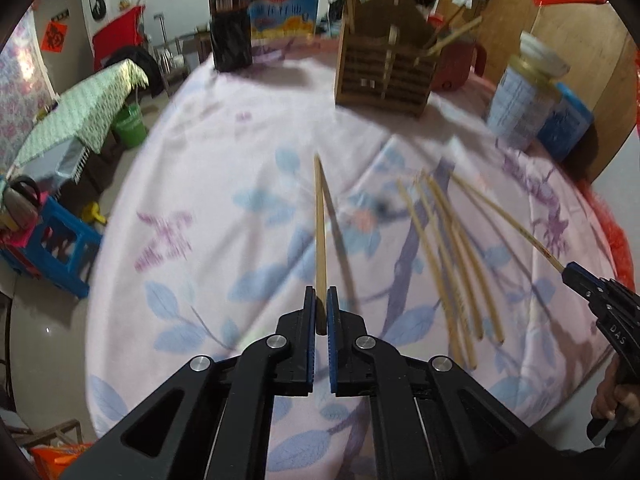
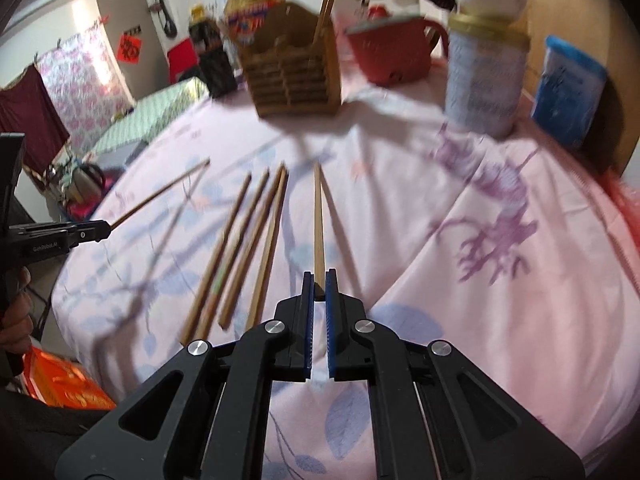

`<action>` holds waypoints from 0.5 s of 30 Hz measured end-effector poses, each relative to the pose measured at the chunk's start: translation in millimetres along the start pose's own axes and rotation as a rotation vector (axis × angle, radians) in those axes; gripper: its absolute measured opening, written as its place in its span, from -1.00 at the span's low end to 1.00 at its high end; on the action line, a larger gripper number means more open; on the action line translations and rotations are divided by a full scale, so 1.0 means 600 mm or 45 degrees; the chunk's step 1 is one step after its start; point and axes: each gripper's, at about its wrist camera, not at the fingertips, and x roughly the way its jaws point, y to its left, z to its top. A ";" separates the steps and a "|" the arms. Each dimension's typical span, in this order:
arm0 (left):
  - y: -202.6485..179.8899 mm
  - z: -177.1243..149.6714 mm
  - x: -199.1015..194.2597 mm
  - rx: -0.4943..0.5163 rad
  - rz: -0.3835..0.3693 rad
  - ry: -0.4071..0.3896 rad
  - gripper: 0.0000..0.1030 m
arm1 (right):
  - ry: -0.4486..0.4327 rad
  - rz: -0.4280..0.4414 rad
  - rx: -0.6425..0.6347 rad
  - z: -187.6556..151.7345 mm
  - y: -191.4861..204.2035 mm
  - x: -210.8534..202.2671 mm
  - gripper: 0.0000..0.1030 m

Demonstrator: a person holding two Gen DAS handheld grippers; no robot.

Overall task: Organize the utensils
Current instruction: 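Lift both held chopsticks and carry them over the wooden holder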

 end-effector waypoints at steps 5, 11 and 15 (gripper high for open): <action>-0.010 0.041 -0.047 0.035 -0.004 -0.091 -0.89 | -0.125 0.004 0.009 0.037 0.005 -0.047 -0.88; -0.025 0.073 -0.106 0.085 -0.047 -0.183 -0.89 | -0.255 0.017 0.017 0.074 0.019 -0.102 -0.88; -0.028 0.080 -0.132 0.099 -0.090 -0.200 -0.89 | -0.281 0.033 0.020 0.085 0.032 -0.119 -0.88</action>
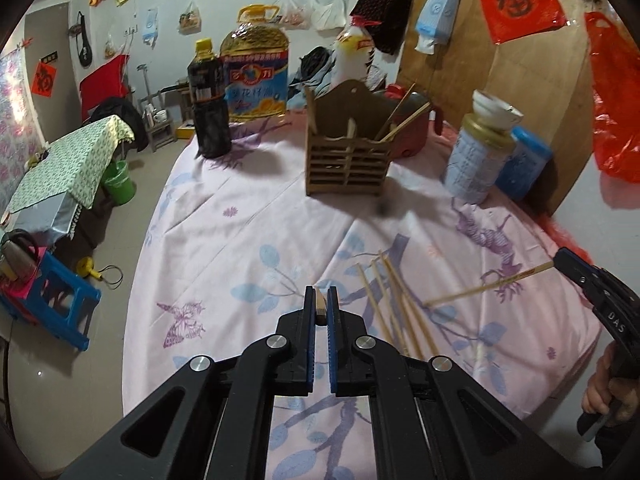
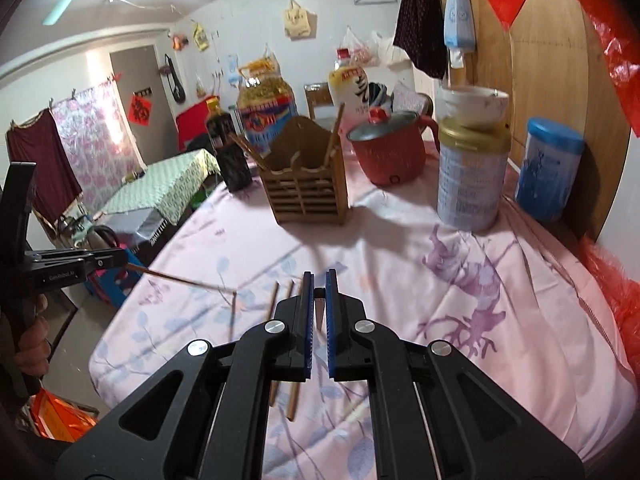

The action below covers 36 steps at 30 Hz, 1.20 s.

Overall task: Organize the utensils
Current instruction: 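Lift both held chopsticks and carry them over the wooden holder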

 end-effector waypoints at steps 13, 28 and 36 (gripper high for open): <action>0.037 0.028 -0.036 0.066 -0.067 -0.005 -0.89 | -0.103 -0.113 0.080 0.012 0.030 -0.034 -0.88; 0.025 0.129 -0.034 0.133 -0.189 -0.065 -0.89 | -0.211 -0.046 0.052 0.115 0.062 -0.019 -0.88; -0.021 0.305 -0.033 0.155 -0.144 -0.236 -0.89 | -0.305 0.077 -0.042 0.271 0.062 0.061 -0.88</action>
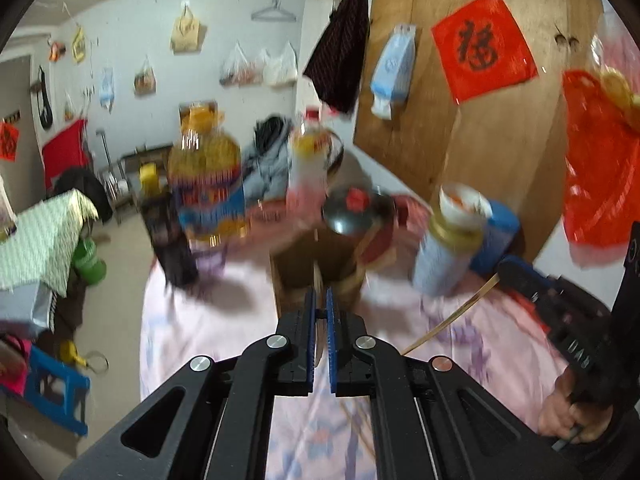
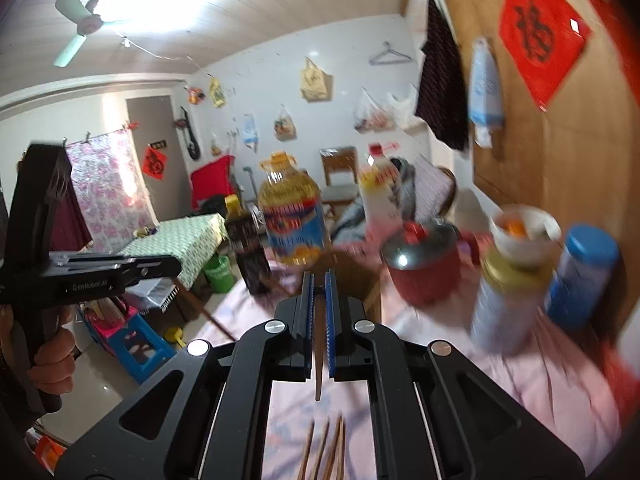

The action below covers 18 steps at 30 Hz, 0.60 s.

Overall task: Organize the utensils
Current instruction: 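Lift both held chopsticks and carry them over the wooden holder, then lower the chopsticks into the holder and open both tools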

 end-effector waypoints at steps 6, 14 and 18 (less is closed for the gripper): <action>-0.003 0.108 0.065 -0.024 0.060 -0.070 -0.89 | -0.062 0.034 -0.042 0.082 -0.023 0.085 -0.88; 0.018 0.114 0.207 -0.082 0.121 0.046 -0.87 | 0.059 -0.003 -0.028 0.072 -0.067 0.230 -0.78; 0.034 0.078 0.229 -0.133 0.152 0.112 0.07 | 0.079 0.008 0.075 0.043 -0.092 0.226 -0.76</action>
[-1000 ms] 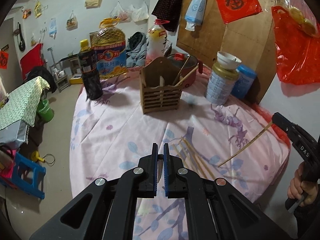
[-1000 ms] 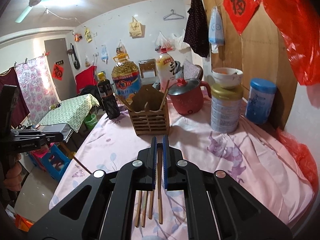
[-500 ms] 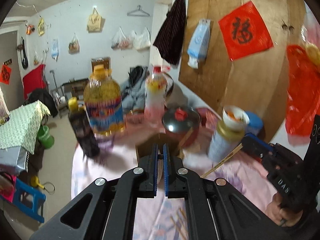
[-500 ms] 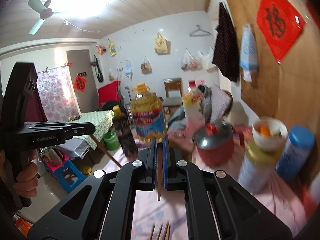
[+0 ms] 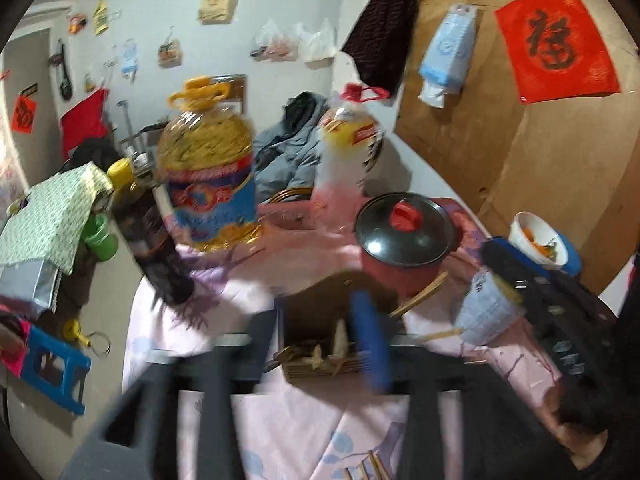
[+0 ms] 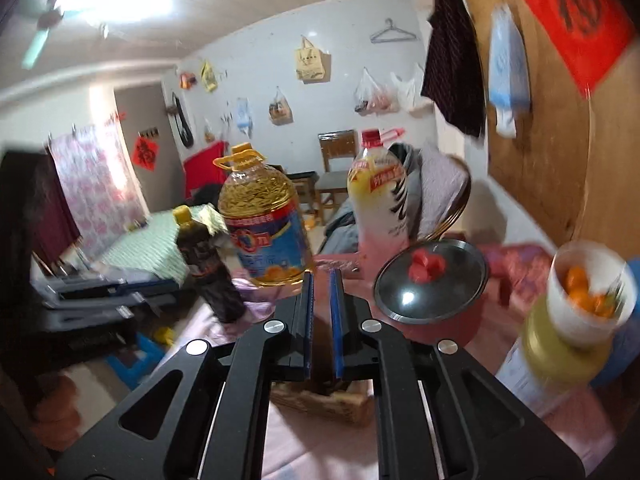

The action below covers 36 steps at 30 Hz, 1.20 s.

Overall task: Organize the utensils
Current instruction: 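Lower the chopsticks into the holder and open both tools, then move both open tools back over the remaining chopsticks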

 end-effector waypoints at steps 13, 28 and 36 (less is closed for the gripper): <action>0.093 -0.124 -0.064 -0.100 0.086 0.052 0.44 | 0.013 -0.110 0.195 -0.072 -0.017 -0.105 -0.20; 0.176 -0.356 -0.147 -0.187 0.168 0.225 0.64 | 0.213 -0.225 0.214 -0.261 0.056 -0.230 -0.02; 0.175 -0.443 -0.152 -0.194 0.093 0.321 0.64 | 0.358 -0.343 0.211 -0.382 0.091 -0.286 -0.02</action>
